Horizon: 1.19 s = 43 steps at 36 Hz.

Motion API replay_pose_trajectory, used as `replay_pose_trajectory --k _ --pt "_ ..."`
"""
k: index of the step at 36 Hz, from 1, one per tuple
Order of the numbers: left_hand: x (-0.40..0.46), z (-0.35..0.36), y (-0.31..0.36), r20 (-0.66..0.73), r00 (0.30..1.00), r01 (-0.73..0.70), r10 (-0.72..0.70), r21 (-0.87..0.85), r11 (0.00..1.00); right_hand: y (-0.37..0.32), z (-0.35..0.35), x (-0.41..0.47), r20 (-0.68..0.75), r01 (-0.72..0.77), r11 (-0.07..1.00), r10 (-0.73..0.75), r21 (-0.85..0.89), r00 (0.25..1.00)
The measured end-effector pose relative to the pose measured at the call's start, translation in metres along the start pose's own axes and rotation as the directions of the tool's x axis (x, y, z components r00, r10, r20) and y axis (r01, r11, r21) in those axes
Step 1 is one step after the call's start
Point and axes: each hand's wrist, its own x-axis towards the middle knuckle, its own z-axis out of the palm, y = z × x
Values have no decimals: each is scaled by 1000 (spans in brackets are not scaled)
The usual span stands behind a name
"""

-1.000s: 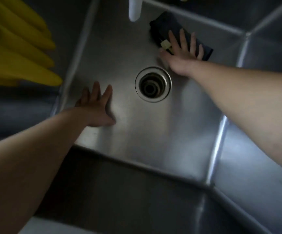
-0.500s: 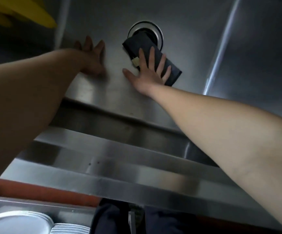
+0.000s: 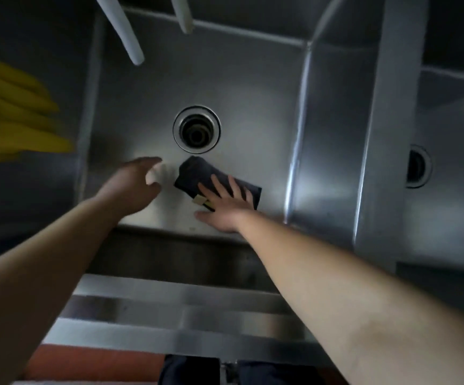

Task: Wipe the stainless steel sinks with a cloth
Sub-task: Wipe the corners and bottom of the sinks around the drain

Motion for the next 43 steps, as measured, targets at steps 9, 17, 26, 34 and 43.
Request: replay_pose_trajectory --k 9,17,26,34,43 --pt "-42 5 63 136 988 65 -71 45 997 -15 -58 -75 -27 81 983 -78 168 997" --pt "1 41 112 347 930 -178 124 126 976 3 -73 -172 -375 142 892 33 429 927" --pt "28 82 86 492 807 -548 326 418 725 -7 -33 -169 -154 -159 859 264 487 952" --pt "32 69 77 658 724 -555 207 378 741 -26 -25 -193 -278 -208 880 347 428 895" --pt "21 36 34 365 874 -478 319 537 695 -47 -23 -205 -485 -284 924 376 256 790"
